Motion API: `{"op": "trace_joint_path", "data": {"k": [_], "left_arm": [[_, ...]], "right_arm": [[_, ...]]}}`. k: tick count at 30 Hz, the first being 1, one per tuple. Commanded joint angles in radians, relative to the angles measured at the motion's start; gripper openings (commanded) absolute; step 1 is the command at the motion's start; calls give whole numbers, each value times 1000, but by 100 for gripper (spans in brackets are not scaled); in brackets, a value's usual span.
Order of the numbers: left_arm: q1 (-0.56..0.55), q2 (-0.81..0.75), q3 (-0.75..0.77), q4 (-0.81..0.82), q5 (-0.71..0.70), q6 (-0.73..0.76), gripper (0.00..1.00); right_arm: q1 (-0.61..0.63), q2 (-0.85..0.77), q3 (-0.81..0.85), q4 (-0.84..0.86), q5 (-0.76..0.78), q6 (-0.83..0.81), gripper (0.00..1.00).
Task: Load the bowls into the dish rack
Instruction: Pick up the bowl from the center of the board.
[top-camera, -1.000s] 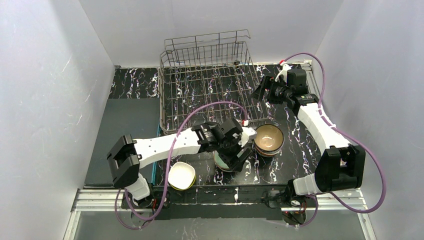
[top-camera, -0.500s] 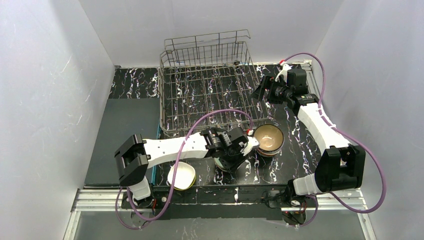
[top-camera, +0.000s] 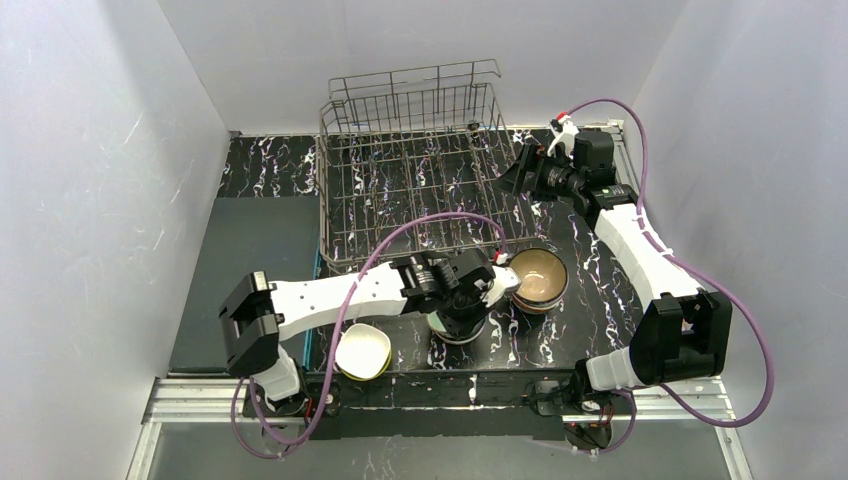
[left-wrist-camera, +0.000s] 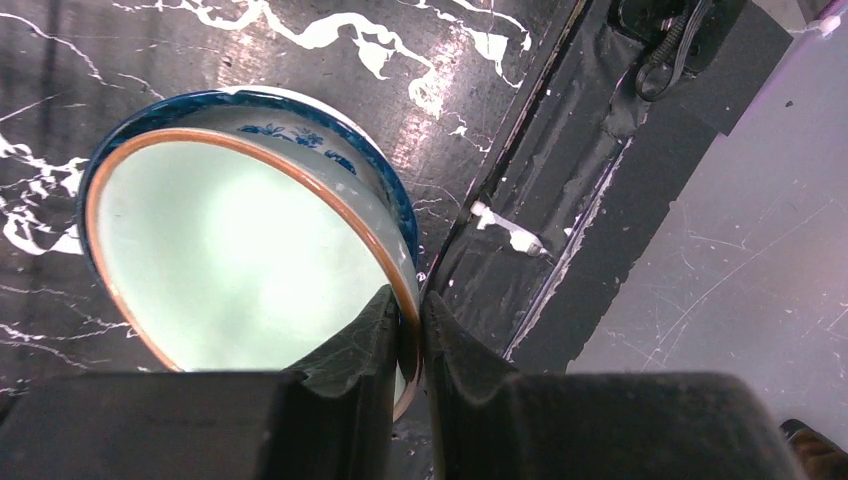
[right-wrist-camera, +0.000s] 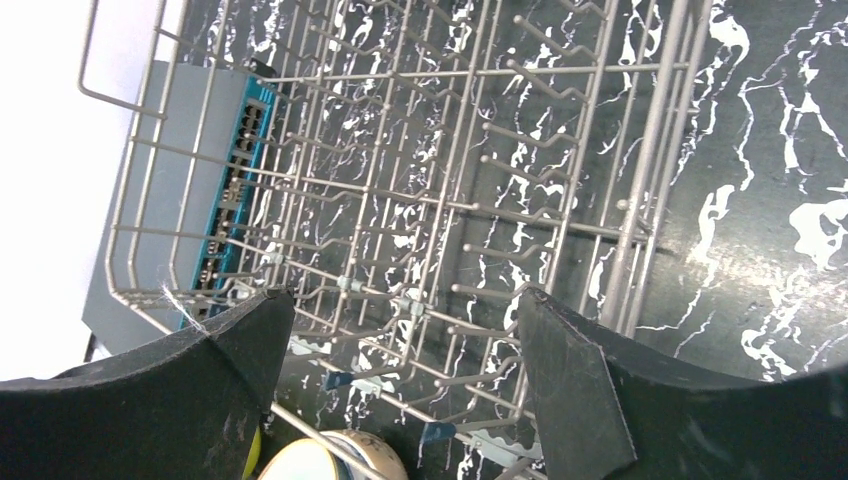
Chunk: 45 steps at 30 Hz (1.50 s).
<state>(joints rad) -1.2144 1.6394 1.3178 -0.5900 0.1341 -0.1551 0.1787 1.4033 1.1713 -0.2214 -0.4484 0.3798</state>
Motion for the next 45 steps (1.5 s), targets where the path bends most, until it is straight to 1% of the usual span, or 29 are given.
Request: {"op": "trace_joint_path", "data": {"k": [1, 5, 8, 12, 18, 20, 27, 30, 32, 34, 37, 39, 42, 44, 45], "left_arm": [[-6, -110, 58, -29, 5, 4, 0], [1, -151, 68, -3, -3, 6, 0], [20, -185, 70, 29, 16, 5, 0], [76, -225, 74, 90, 93, -2, 0], [253, -259, 82, 238, 333, -93, 0], [309, -264, 92, 276, 387, -118, 0], [523, -229, 158, 324, 481, -188, 0], [622, -192, 182, 348, 533, -191, 0], [668, -175, 185, 373, 539, -190, 0], [703, -158, 188, 391, 522, -178, 0], [725, -147, 186, 392, 466, -70, 0], [727, -157, 137, 431, 421, 18, 0], [727, -191, 53, 492, 400, 138, 0], [726, -236, -29, 562, 366, 203, 0], [727, -263, -80, 621, 336, 222, 0]], "right_arm": [[2, -8, 48, 76, -74, 54, 91], [1, -3, 46, 114, -117, 92, 92], [1, -3, 56, 120, -132, 105, 96], [1, -9, 63, 123, -135, 114, 99], [1, -14, 72, 128, -144, 128, 99], [2, -15, 77, 128, -148, 133, 99], [1, -12, 87, 121, -143, 169, 99], [2, 0, 95, 100, -136, 179, 99], [3, 17, 106, 82, -144, 191, 99], [14, 37, 117, 77, -157, 202, 99], [47, 73, 137, 73, -175, 211, 99], [72, 95, 152, 75, -179, 221, 99], [111, 127, 171, 93, -185, 243, 99], [138, 151, 190, 100, -185, 258, 99], [154, 166, 201, 102, -185, 264, 99]]}}
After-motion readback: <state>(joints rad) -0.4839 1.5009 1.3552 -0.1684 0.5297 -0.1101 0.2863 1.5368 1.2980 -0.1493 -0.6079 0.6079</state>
